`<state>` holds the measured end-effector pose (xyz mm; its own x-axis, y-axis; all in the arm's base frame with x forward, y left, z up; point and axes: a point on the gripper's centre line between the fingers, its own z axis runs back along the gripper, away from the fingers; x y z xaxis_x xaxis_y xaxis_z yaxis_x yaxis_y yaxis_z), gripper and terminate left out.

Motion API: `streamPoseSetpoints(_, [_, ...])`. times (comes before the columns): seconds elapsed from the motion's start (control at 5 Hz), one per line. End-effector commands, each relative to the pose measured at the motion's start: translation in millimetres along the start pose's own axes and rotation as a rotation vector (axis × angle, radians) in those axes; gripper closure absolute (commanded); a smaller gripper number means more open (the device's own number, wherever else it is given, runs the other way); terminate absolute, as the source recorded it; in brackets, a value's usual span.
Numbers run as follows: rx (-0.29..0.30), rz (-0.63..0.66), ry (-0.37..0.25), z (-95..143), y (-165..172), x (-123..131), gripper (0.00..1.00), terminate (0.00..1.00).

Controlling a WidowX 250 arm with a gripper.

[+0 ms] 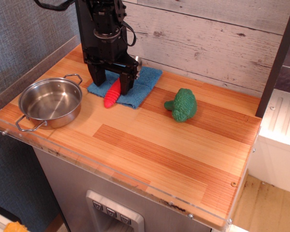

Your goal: Move the spoon from the table cloth to the edge of the table.

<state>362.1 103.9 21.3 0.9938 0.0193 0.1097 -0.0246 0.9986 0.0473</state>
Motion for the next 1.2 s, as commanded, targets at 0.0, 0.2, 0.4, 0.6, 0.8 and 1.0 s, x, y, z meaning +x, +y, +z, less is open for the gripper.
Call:
streamPoseSetpoints(0.0, [0.016,-0.020,-0.048,17,0,10,1.00,0.00])
streamPoseSetpoints(0.2, [0.015,-0.019,-0.046,16,1,10,1.00,0.00])
streamPoseSetpoints(0.4, [0.012,-0.019,-0.042,15,0,9,1.00,0.00])
streamPoseSetpoints(0.6, [-0.002,-0.013,-0.068,26,-1,11,1.00,0.00])
streamPoseSetpoints(0.8, [-0.004,0.007,-0.137,50,0,14,1.00,0.00])
streamPoseSetpoints(1.0, [-0.028,0.024,-0.202,76,-2,13,1.00,0.00])
